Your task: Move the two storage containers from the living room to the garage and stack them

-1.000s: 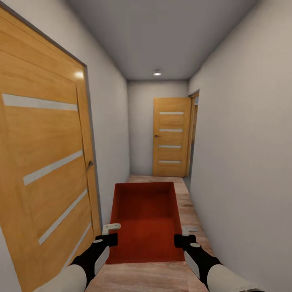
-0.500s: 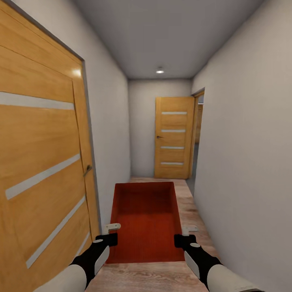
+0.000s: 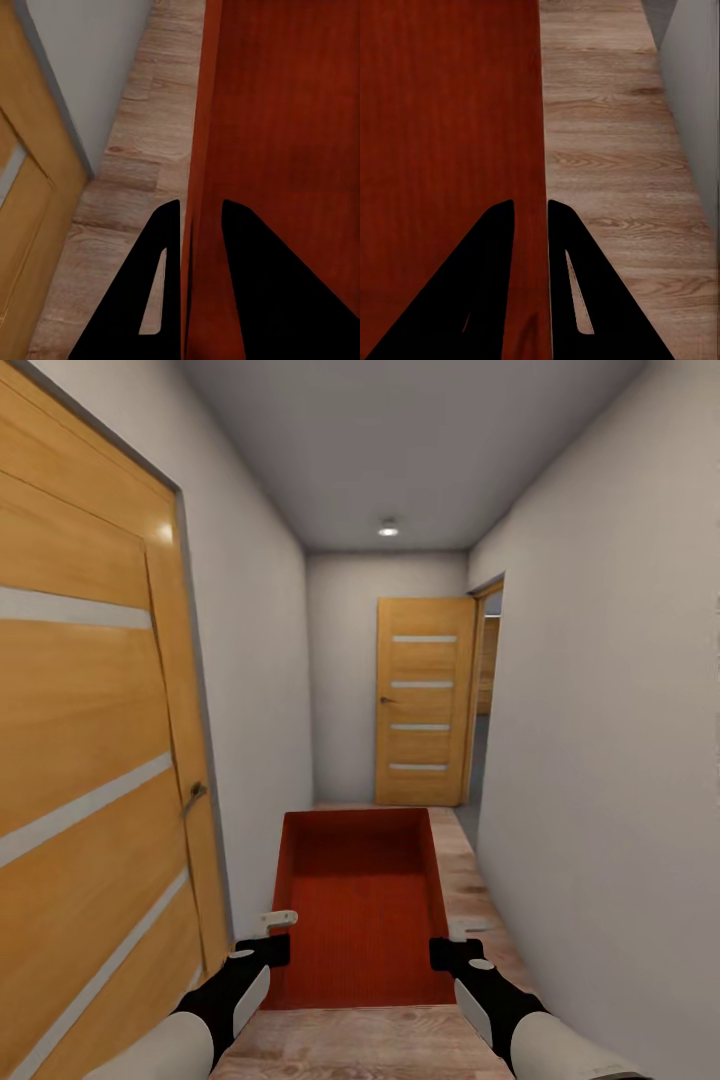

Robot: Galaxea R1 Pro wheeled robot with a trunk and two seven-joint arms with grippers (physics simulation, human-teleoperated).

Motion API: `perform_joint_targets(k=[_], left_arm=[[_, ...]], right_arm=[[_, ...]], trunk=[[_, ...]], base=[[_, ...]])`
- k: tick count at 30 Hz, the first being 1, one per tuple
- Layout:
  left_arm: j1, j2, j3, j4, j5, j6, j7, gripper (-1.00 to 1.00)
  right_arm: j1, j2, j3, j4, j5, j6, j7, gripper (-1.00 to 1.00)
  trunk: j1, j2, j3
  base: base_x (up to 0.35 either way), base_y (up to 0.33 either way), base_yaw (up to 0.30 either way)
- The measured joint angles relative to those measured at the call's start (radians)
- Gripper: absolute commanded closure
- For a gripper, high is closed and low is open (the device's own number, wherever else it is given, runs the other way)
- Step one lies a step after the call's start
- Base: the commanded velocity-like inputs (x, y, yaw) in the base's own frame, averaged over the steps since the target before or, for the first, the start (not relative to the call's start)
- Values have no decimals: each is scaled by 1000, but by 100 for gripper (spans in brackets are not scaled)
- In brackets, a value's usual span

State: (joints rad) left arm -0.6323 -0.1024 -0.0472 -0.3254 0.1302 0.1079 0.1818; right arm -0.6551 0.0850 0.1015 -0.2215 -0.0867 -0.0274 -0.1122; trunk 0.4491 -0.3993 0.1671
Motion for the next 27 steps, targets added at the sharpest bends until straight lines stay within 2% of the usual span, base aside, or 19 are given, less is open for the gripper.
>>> perform_joint_targets(k=[14,23,27], left_arm=[[0,-1,0,1,0,-1,1,100],[0,-1,1,3,0,-4,0,100],[0,-1,1,2,0,-4,1,100]], right_arm=[[0,-1,1,0,-1,0,1,100],[0,-1,2,0,-1,-1,1,100],[0,-1,2,0,-1,-1,1,100]], trunk=[[0,0,7],[1,0,8],[0,0,8]], base=[[292,0,-221],[29,0,-26],[238,0,-1]])
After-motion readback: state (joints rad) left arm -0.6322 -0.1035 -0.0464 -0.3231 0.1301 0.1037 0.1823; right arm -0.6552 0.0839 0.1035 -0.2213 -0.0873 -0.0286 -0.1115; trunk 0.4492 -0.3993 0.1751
